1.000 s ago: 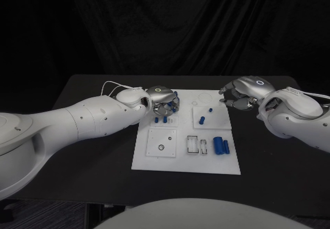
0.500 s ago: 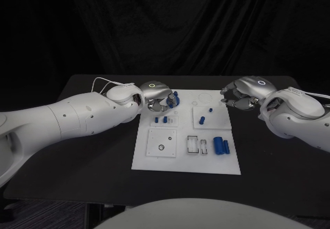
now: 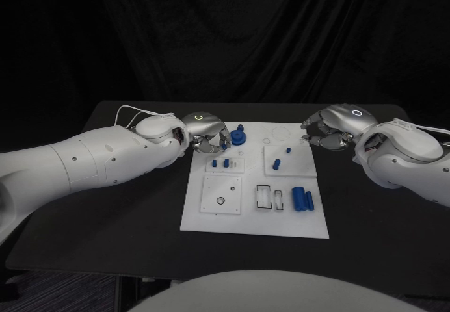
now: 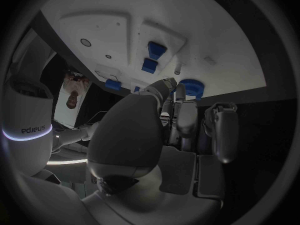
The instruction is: Assemble the parts on the task board
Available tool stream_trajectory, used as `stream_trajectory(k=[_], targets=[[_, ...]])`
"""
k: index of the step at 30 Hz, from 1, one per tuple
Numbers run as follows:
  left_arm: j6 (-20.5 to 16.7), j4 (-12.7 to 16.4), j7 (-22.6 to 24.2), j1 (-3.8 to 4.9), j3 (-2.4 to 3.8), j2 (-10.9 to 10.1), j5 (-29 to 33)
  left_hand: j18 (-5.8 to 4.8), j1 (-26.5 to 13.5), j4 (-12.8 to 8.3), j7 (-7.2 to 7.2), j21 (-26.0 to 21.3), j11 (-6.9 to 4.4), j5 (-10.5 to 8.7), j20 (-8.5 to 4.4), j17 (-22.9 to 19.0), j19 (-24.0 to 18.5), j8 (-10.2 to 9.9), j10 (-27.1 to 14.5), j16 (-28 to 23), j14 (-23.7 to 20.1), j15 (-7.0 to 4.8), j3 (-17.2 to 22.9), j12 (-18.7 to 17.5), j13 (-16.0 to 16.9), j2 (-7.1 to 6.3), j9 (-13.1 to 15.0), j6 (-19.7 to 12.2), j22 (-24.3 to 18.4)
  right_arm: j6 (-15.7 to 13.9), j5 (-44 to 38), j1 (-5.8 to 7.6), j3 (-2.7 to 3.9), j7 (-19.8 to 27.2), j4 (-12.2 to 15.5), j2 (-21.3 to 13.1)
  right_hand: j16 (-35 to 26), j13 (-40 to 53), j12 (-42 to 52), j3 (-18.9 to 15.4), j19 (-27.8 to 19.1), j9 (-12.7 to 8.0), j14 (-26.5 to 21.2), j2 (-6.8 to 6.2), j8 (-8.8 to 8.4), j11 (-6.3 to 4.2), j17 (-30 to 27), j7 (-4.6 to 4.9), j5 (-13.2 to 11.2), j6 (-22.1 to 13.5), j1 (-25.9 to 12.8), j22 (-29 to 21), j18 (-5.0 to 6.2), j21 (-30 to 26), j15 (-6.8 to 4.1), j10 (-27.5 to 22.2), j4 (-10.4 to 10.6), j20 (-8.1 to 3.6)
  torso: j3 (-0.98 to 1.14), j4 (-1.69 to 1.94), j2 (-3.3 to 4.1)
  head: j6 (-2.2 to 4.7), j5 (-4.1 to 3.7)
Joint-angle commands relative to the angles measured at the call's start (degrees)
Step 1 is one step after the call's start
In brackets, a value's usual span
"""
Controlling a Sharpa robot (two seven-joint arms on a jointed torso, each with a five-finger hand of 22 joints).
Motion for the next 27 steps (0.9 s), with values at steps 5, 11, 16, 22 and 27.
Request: stream_trajectory(k=[5,11,16,22,27], targets=[[2.4,-0.5,-1.0,-0.16,0.05,-0.1,0.0,-0.22,-0.5,0.1,0.39,-0.4,0.14,-0.41,-0.05,-0.5,-0.4,-0.4,0.6,-0.6,-0.5,-0.04,0.0,-0.6,-0.2,0.08,0.0,0.2,11.4,0.9,-0.1,-0.26,0.03,-0.4,-0.1,-0.1,-0.1,15.1,0.2,0.5,1.2,-0.1,5.8,0.05,-0.20,0.19,13.9,0.09,0.2,0.3,0.4,11.6,0.39,-0.4,0.26,6.1,0.0,0.29,-0.20,0.11,0.06,-0.01,-0.06],[2.6,-0.7,-1.2,-0.27,0.05,-0.3,0.0,-0.21,-0.5,0.1,0.41,-0.5,0.15,-0.43,-0.04,-0.5,-0.4,-0.4,0.6,-0.6,-0.6,-0.02,0.0,-0.7,-0.3,0.08,0.0,0.2,11.4,1.2,-0.1,-0.31,0.03,-0.5,-0.2,0.0,-0.1,15.1,0.2,0.5,1.2,-0.1,5.8,0.05,-0.20,0.19,13.9,0.09,0.2,0.3,0.4,11.6,0.39,-0.4,0.26,6.1,0.0,0.29,-0.04,-0.04,0.04,-0.01,0.26],[2.7,-0.9,-1.2,-0.32,0.05,-0.2,0.0,-0.20,-0.5,0.1,0.41,-0.5,0.17,-0.45,-0.04,-0.7,-0.5,-0.4,0.6,-0.7,-0.7,0.00,0.0,-0.8,-0.3,0.08,0.0,0.2,11.4,1.4,-0.1,-0.34,0.03,-0.5,-0.3,0.0,-0.1,15.1,0.2,0.5,1.1,-0.1,5.8,0.08,-0.23,0.19,13.8,0.09,0.2,0.2,0.4,11.6,0.41,-0.5,0.26,6.1,0.0,0.29,-0.06,-0.13,0.09,-0.01,0.50],[2.5,-1.3,-1.2,-0.40,0.05,0.3,0.0,-0.17,-0.5,0.1,0.41,-0.6,0.17,-0.47,-0.04,-0.8,-0.5,-0.4,0.6,-0.7,-0.7,0.01,0.0,-0.9,-0.4,0.10,0.0,0.2,11.4,1.4,-0.1,-0.38,0.03,-0.4,-0.4,0.2,-0.2,15.1,0.2,0.5,1.1,-0.1,5.8,0.09,-0.24,0.19,13.8,0.09,0.2,0.2,0.4,11.5,0.43,-0.6,0.27,6.1,0.0,0.29,-0.05,-0.25,0.07,-0.01,0.63],[2.3,-1.5,-1.2,-0.50,0.05,0.7,0.0,-0.18,-0.5,0.0,0.41,-0.6,0.18,-0.47,-0.03,-0.8,-0.5,-0.5,0.7,-0.8,-0.8,0.05,0.1,-1.0,-0.5,0.14,0.0,0.1,11.4,1.5,-0.1,-0.40,0.03,-0.4,-0.4,0.2,-0.2,15.1,0.2,0.6,1.0,-0.1,5.8,0.10,-0.25,0.20,13.7,0.10,0.2,0.2,0.5,11.5,0.46,-0.7,0.27,6.1,0.0,0.29,0.07,-0.23,0.01,-0.01,0.51]])
